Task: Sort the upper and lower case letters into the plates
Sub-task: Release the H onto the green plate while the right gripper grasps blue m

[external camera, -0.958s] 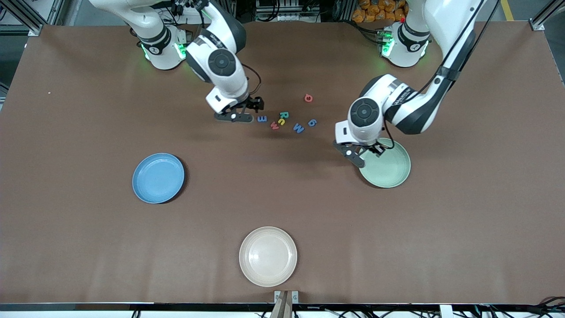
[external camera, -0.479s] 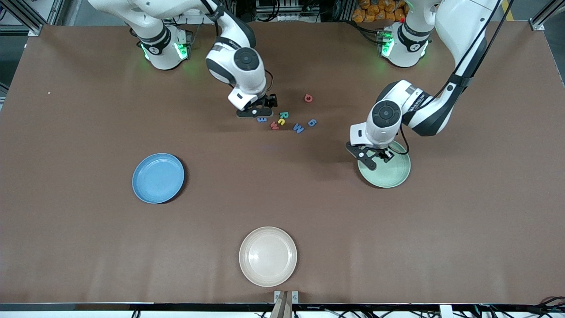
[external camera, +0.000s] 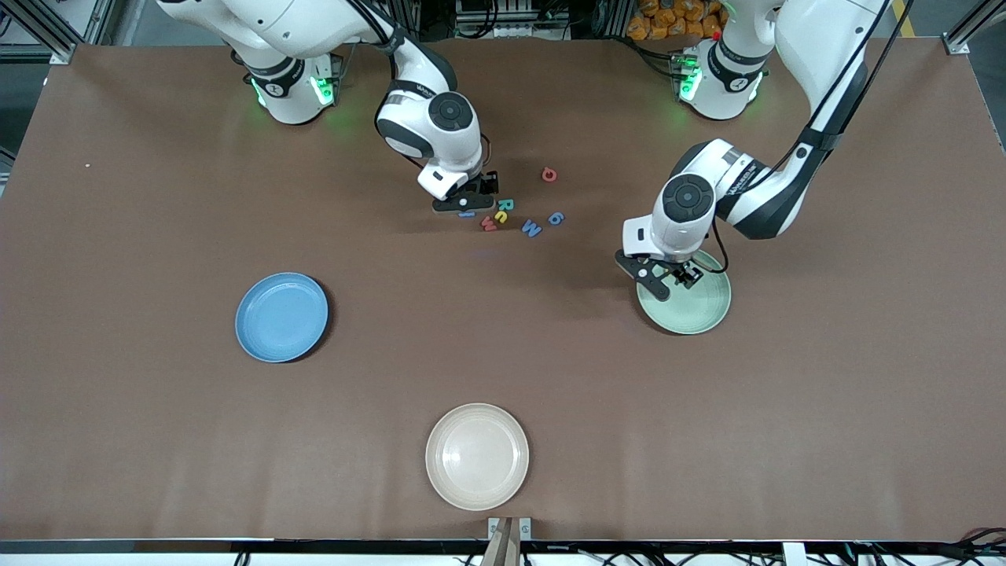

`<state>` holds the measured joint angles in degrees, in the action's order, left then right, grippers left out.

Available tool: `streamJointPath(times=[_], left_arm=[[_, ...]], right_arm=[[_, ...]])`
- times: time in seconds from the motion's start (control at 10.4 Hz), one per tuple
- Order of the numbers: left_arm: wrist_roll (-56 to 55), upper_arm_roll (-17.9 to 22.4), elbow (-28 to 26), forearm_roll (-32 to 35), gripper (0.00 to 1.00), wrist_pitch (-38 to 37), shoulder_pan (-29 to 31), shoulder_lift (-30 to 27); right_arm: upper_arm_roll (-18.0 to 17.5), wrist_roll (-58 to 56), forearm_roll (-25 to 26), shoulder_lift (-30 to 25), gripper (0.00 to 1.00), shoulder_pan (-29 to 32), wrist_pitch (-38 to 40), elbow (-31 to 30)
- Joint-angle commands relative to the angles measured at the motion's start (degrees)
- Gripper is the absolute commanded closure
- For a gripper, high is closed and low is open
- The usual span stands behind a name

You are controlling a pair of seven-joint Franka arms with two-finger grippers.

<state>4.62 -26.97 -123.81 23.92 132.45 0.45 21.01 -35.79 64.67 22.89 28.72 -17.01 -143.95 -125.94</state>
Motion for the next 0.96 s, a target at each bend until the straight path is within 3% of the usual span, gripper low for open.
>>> streamJointPath(times=[0.0,0.38,0.86], left_arm=[[-1.5,-1.2,-1.2,0.3,0.00,0.6,0.3,-1.4],[-14.3,-5.4,0.8,0.2,0.00,0.6,-0.4,0.8],[-27.1,-8.3,1.5,0.2,0.00,0.6,-0.7,2.8]], right_arm=[[0.1,1.8,3.1,1.5,0.21,0.0,0.0,1.4],[0.2,1.9,3.2,1.7,0.28,0.6,0.0,1.5],[1.6,2.0,4.4,2.1,0.28,0.4,-0.9,1.5]])
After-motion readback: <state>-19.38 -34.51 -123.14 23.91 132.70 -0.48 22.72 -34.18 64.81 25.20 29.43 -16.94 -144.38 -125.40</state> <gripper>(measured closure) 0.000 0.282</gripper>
